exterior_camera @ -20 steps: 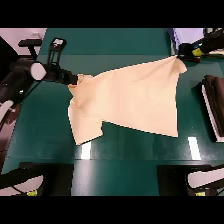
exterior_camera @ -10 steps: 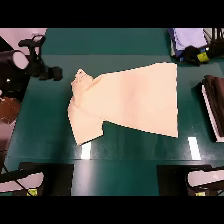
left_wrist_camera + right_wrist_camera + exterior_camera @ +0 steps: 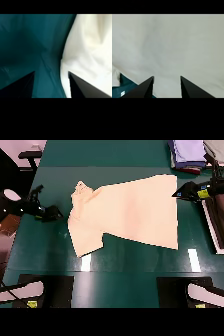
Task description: Fold the shirts.
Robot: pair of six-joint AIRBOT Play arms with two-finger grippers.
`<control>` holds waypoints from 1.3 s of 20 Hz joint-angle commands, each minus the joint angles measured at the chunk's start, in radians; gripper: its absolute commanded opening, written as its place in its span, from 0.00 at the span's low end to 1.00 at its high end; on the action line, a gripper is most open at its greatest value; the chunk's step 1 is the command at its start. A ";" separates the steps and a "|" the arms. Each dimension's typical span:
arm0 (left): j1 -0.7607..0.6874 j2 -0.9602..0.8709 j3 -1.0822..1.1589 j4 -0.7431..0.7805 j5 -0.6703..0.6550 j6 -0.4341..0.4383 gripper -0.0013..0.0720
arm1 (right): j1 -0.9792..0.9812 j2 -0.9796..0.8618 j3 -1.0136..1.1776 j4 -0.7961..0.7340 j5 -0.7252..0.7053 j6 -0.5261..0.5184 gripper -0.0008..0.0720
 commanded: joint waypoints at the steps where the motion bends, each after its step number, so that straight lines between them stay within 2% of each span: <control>1: 0.014 -0.001 -0.103 -0.095 0.058 0.076 0.69 | 0.002 0.048 -0.058 0.045 -0.021 -0.008 0.54; 4: 0.011 -0.002 -0.130 -0.143 0.082 0.104 0.69 | 0.003 0.049 -0.058 0.064 -0.022 -0.008 0.54; 7: -0.051 -0.002 -0.129 -0.143 0.119 0.103 0.69 | 0.002 0.049 -0.058 0.064 -0.023 -0.007 0.54; 10: -0.137 -0.002 -0.129 -0.138 0.172 0.065 0.69 | 0.002 0.049 -0.058 0.064 -0.011 -0.007 0.54; 11: -0.150 -0.002 -0.129 -0.138 0.172 0.065 0.47 | 0.002 0.049 -0.058 0.064 -0.006 -0.007 0.54; 12: -0.153 -0.001 -0.128 -0.138 0.166 0.065 0.13 | 0.001 0.049 -0.058 0.062 0.000 -0.007 0.54; 13: -0.153 0.000 -0.121 -0.135 0.150 0.063 0.05 | -0.007 0.049 -0.058 0.061 0.011 -0.007 0.54; 15: -0.153 0.029 -0.082 -0.098 0.104 0.034 0.05 | -0.033 0.049 -0.059 0.035 0.054 -0.005 0.54; 18: -0.153 0.144 -0.037 -0.010 0.095 0.013 0.05 | -0.093 0.067 -0.108 -0.105 0.126 0.032 0.54; 23: -0.153 0.298 -0.035 0.055 0.068 0.014 0.05 | -0.283 0.185 -0.449 -0.214 0.082 0.048 0.55; 25: -0.153 0.301 -0.035 0.053 0.064 0.013 0.05 | -0.365 0.194 -0.579 -0.209 0.074 0.047 0.63; 26: -0.153 0.301 -0.035 0.052 0.065 0.013 0.05 | -0.391 0.193 -0.631 -0.203 0.055 0.047 0.63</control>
